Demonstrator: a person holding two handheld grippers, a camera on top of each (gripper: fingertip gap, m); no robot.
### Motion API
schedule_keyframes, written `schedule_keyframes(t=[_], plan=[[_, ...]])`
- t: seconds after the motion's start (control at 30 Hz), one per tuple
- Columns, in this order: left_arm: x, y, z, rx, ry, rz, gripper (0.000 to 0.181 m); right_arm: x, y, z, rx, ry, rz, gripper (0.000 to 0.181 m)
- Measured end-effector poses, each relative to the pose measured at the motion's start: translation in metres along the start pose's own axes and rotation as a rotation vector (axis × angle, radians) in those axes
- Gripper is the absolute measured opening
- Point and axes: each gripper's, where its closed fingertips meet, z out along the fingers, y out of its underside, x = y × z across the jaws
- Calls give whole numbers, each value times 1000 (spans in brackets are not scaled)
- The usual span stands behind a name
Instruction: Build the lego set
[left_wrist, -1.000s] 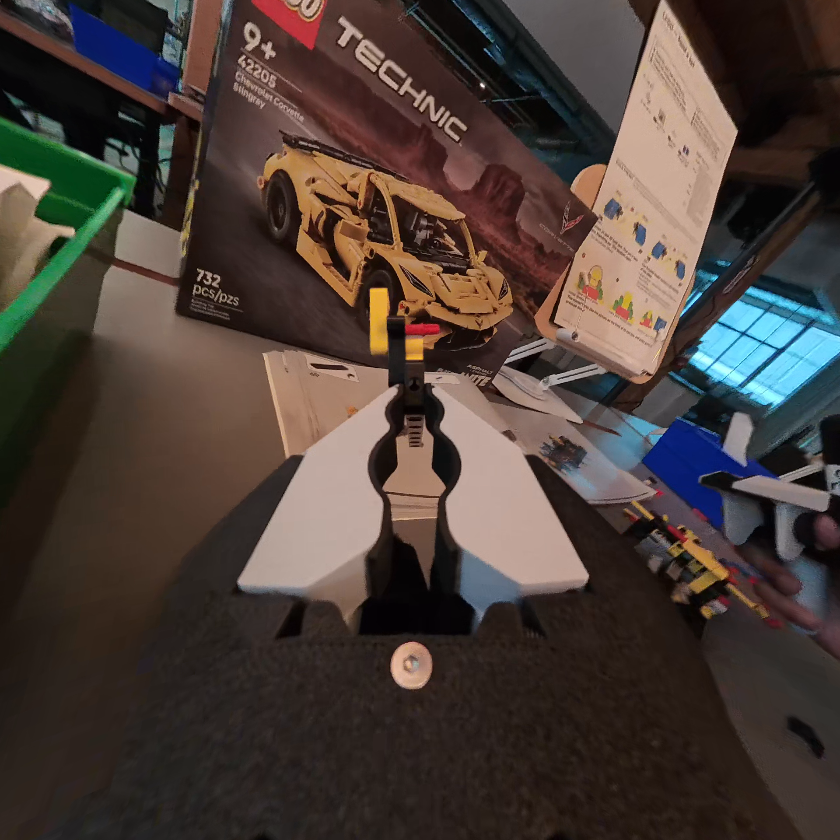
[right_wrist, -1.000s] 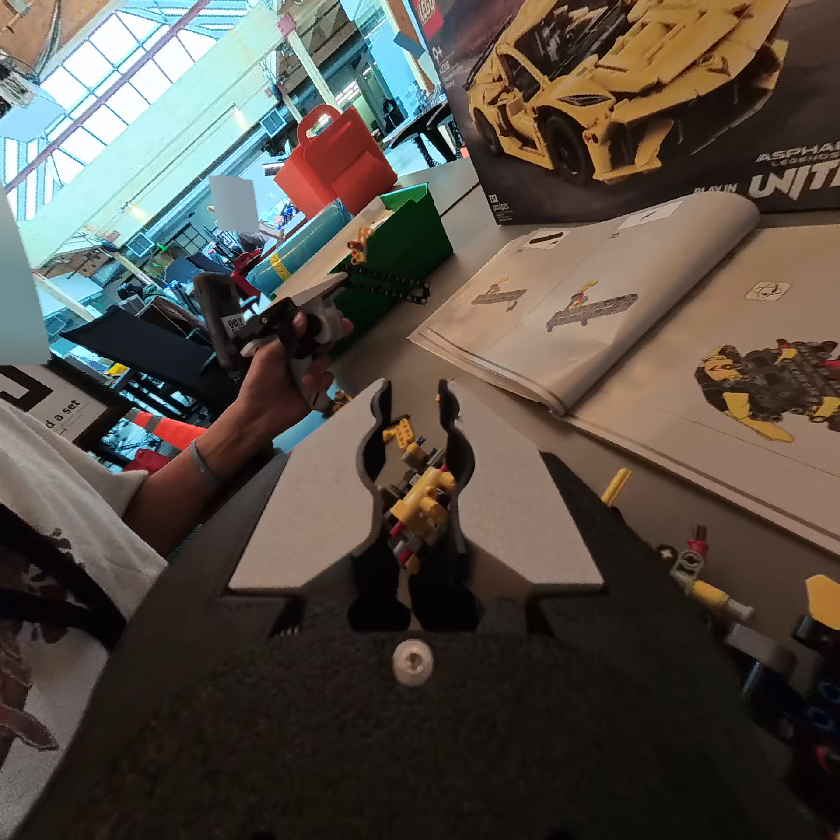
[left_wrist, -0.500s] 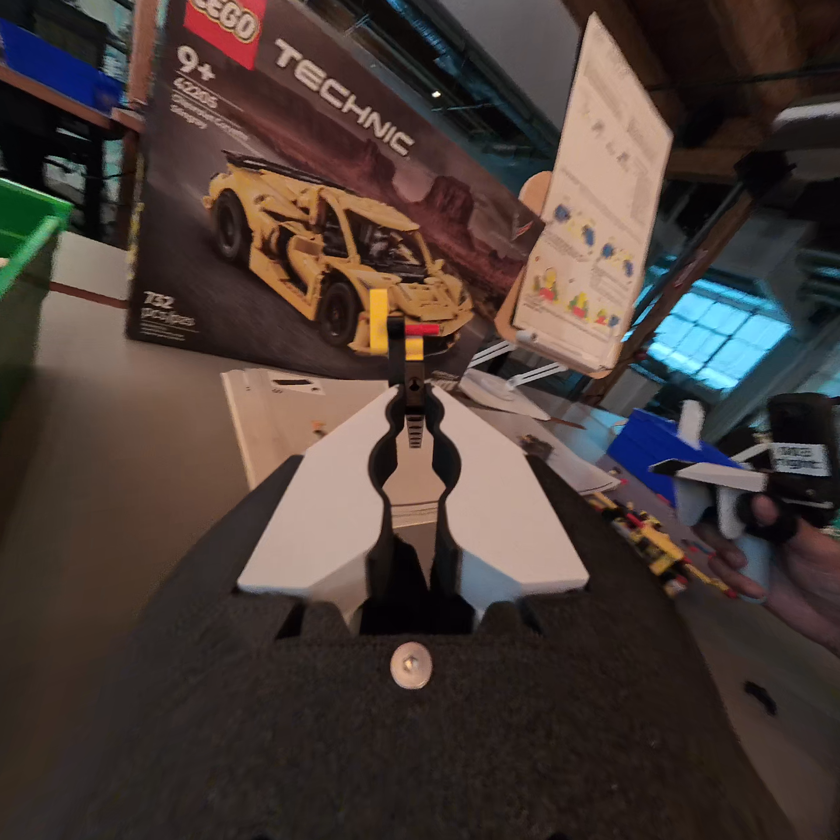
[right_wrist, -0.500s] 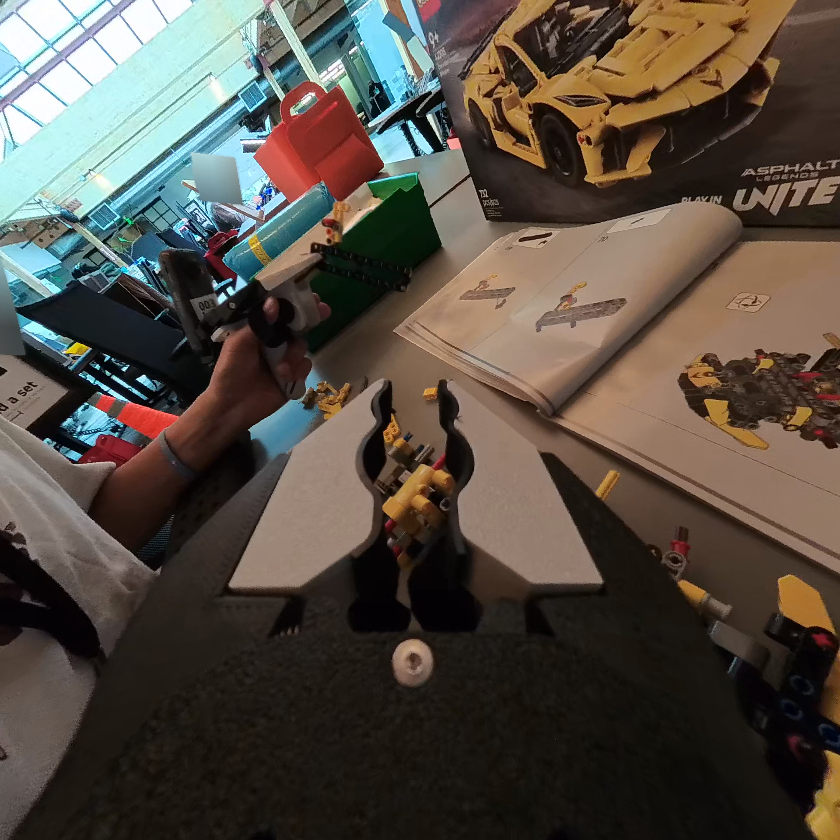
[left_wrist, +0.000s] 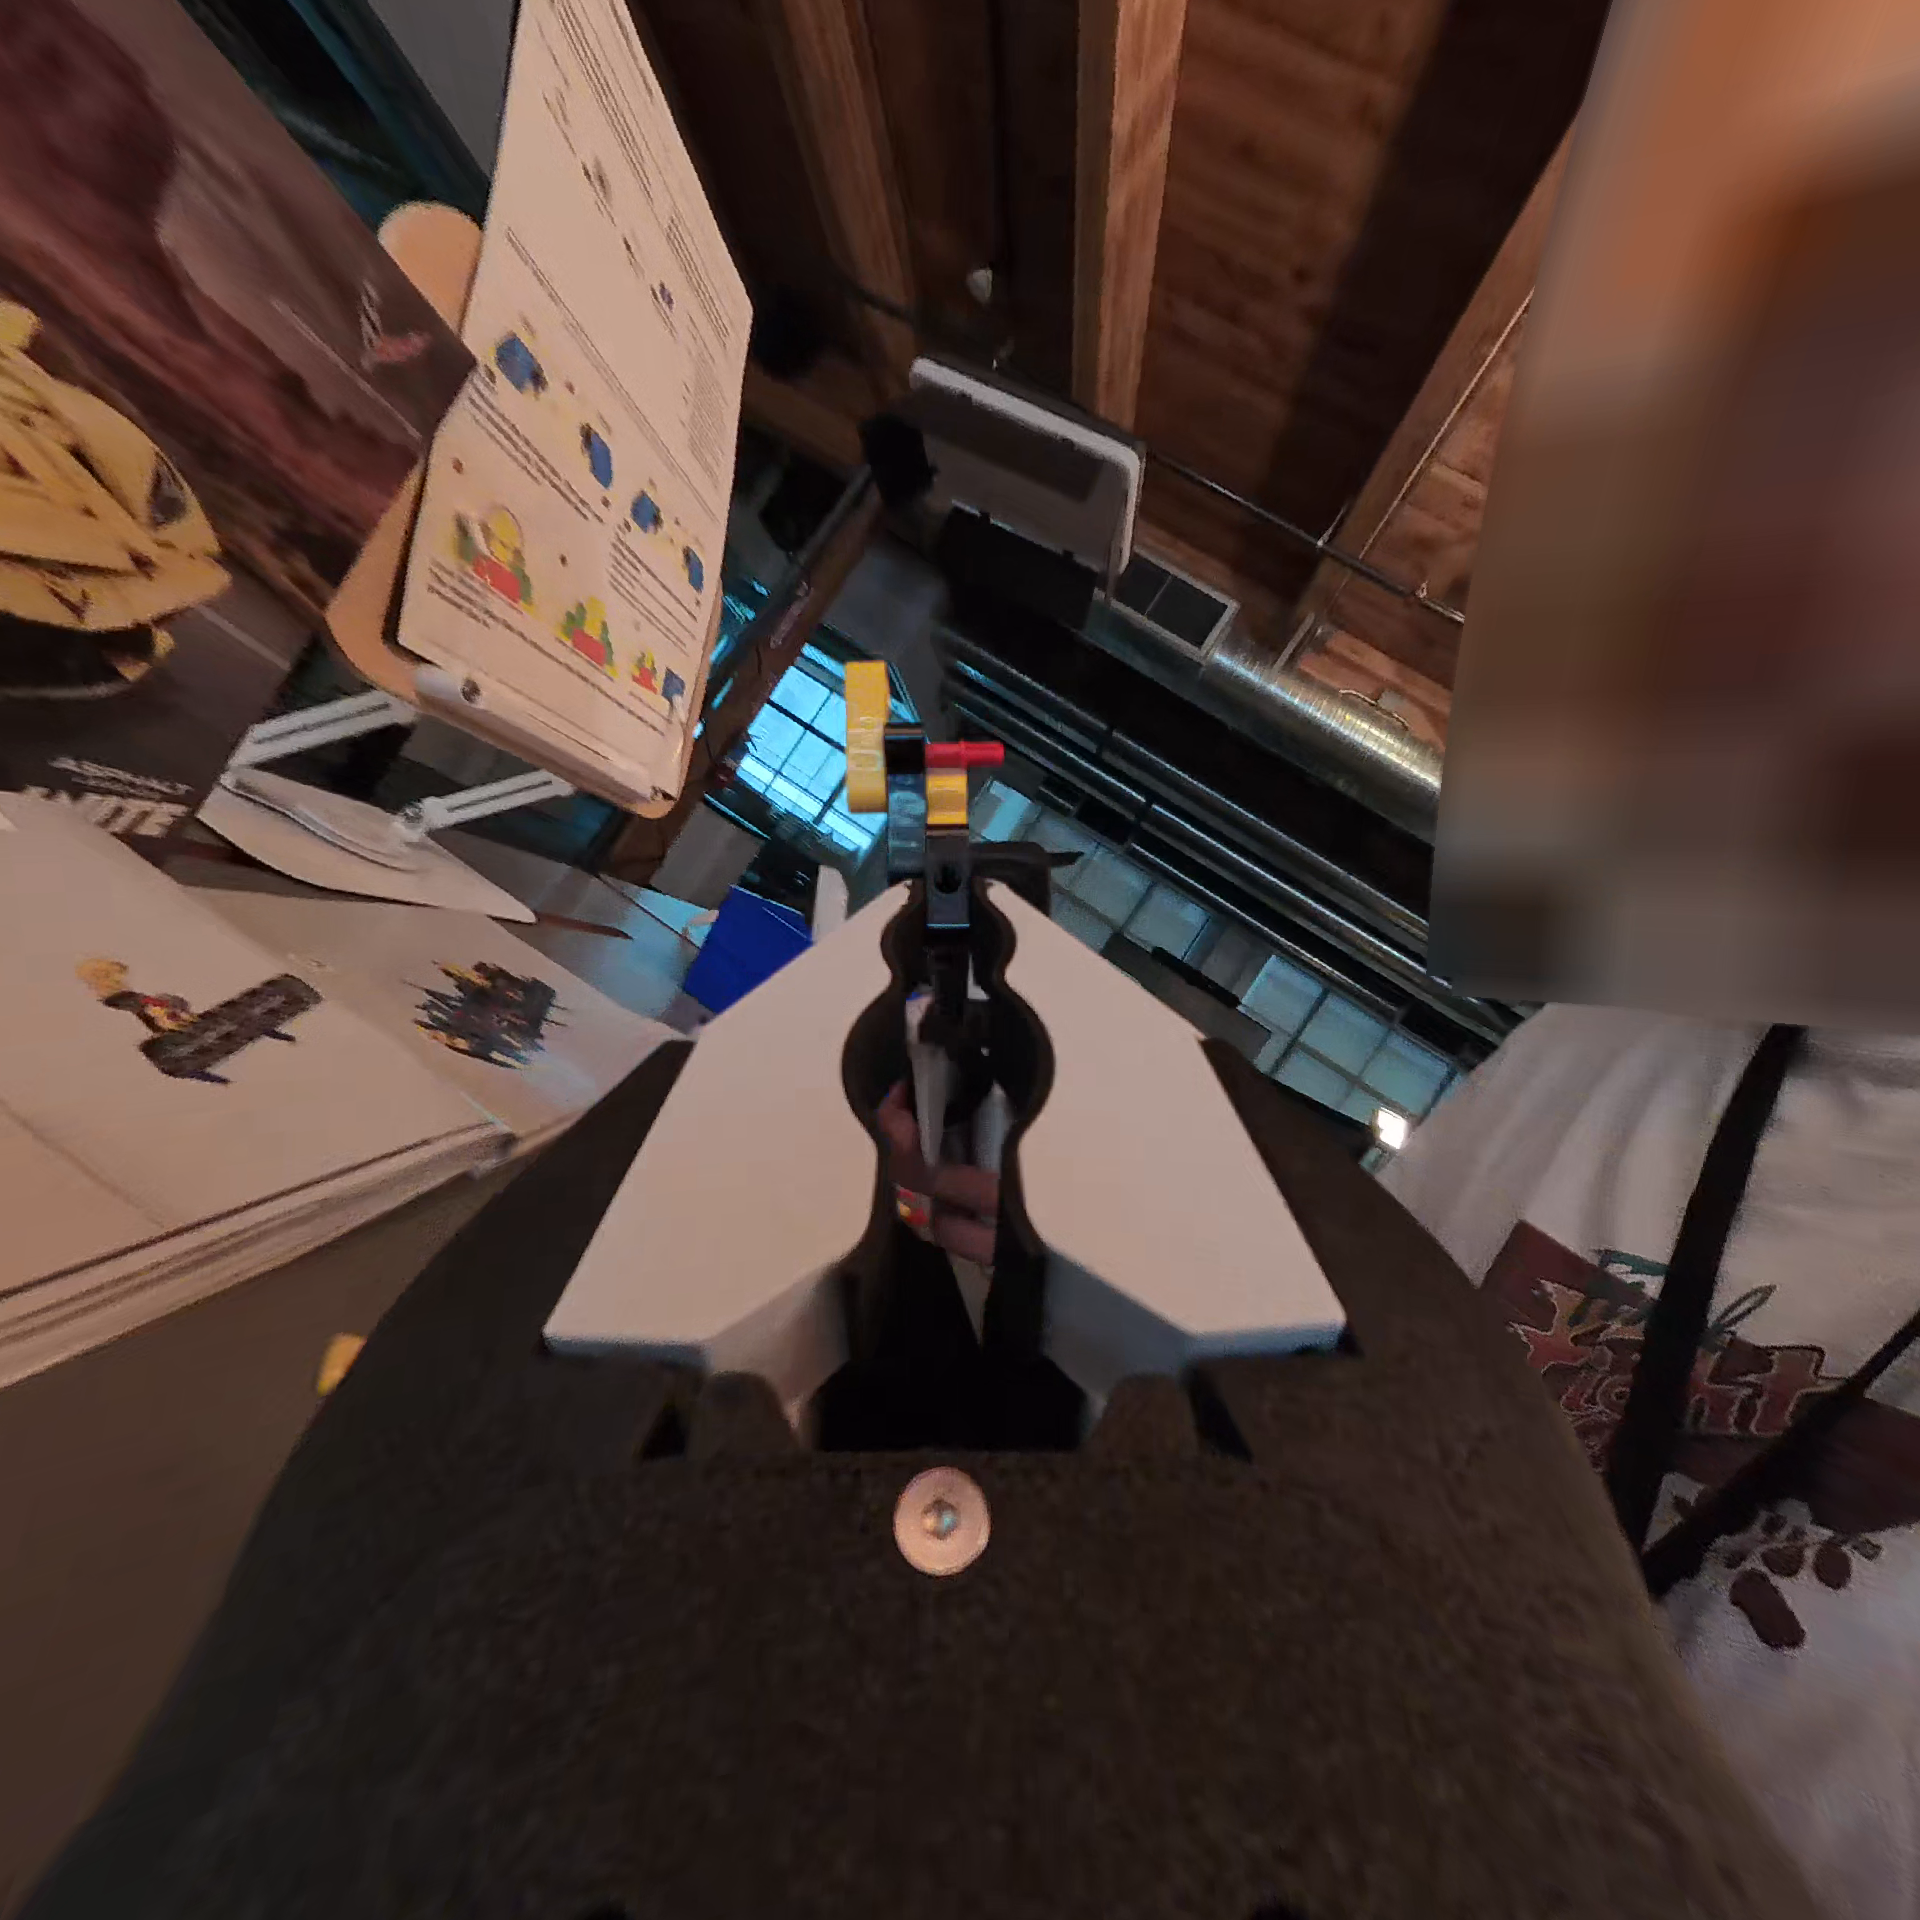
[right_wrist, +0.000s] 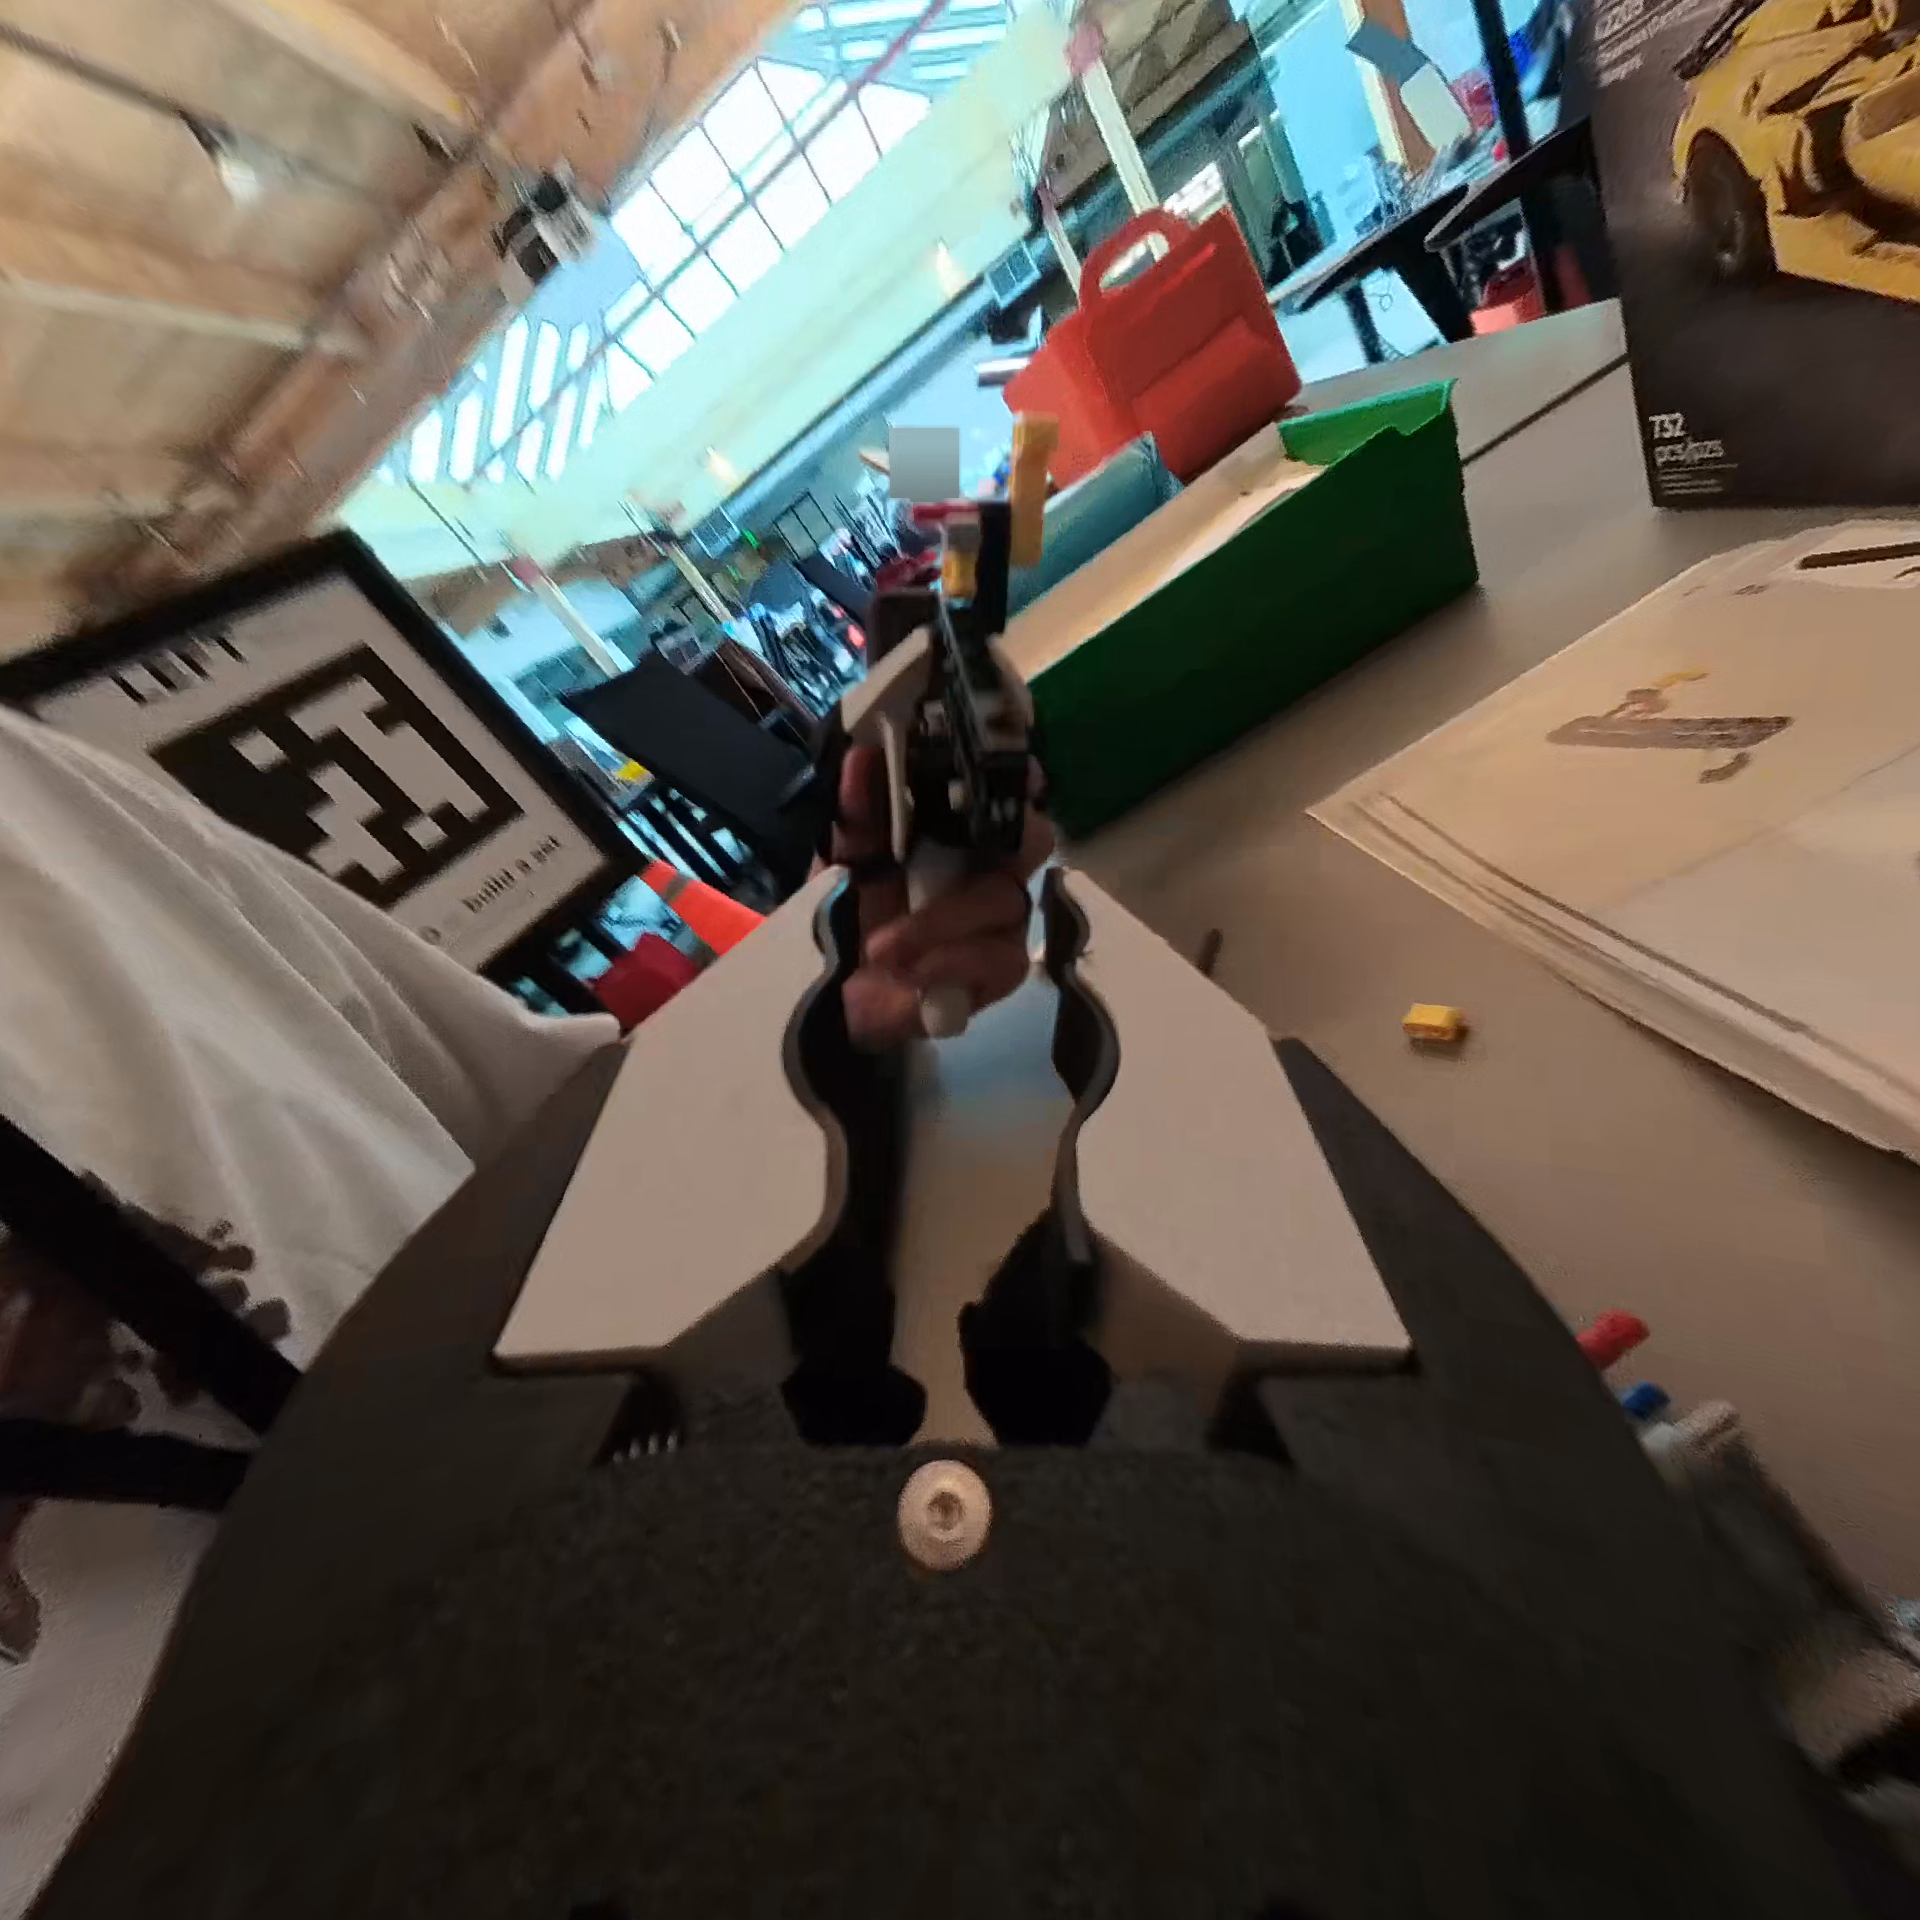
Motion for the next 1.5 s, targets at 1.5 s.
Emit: schedule_keyframes(t=[1.5], plan=[[8, 72, 34, -81, -209, 83, 8, 11, 11, -109, -159, 343, -333, 36]])
